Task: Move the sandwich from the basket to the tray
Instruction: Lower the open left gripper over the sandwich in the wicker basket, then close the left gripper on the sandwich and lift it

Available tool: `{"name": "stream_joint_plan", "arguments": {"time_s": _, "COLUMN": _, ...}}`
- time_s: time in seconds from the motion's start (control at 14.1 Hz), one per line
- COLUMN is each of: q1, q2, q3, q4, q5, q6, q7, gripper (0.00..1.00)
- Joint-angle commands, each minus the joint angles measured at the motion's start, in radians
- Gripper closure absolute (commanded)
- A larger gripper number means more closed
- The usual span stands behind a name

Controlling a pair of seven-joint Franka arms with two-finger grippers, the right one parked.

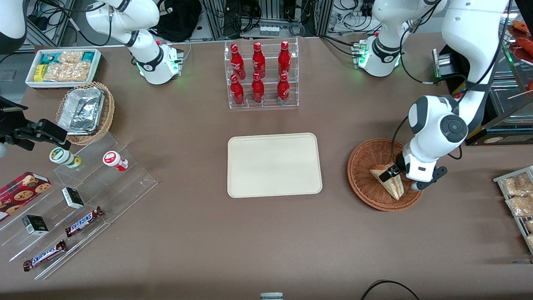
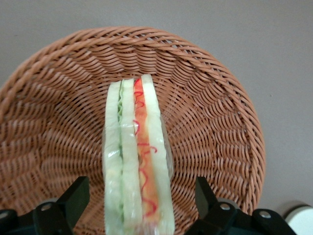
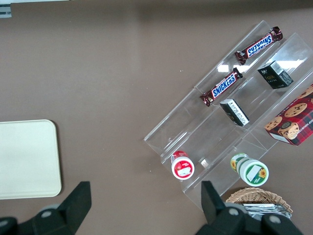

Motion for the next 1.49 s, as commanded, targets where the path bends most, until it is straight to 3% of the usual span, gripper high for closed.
{"name": "stream_joint_plan", "arguments": {"time_s": 0.0, "q1": 0.011, "q2": 0.014, "q3": -0.007, "q4": 0.011, "q5": 0.008, "q6": 0.017, "q7": -0.018, "gripper": 0.77}}
{"name": "stream_joint_plan", "arguments": {"time_s": 0.14, "q1": 0.011, "q2": 0.006, "q3": -0.008, "q4": 0.02, "q5": 0.008, "q6": 0.008, "q7": -0.018, "gripper": 0.88}}
{"name": "stream_joint_plan", "arguments": {"time_s": 0.35, "q1": 0.008, "q2": -0.034, "q3": -0.007, "q4": 0.046, "q5": 0.009, "q6": -0.066, "q7": -0.012, "gripper": 0.9}}
{"name": "stream_joint_plan", "arguments": {"time_s": 0.64, "q1": 0.0, "q2": -0.1, "q3": -0.016, "q4": 0.213, "q5": 0.009, "q6": -0.372, "q7": -0.012, "gripper": 0.9}}
{"name": "stream_joint_plan", "arguments": {"time_s": 0.85, "q1": -0.001, "q2": -0.101, "q3": -0.101, "q4": 0.4, "q5": 0.015, "q6": -0.624, "q7": -0.021, "gripper": 0.9}}
{"name": "stream_joint_plan", "arguments": {"time_s": 0.99, "q1": -0.01, "q2": -0.095, "q3": -0.166, "q4": 0.447, "q5": 0.035, "q6": -0.666, "q7": -0.054, "gripper": 0.9}}
{"name": "stream_joint_plan", "arguments": {"time_s": 1.42, "q1": -0.28, "q2": -0.002, "q3": -0.189, "q4": 0.499, "q5": 0.084, "q6": -0.657, "q7": -0.209, "gripper": 0.9}}
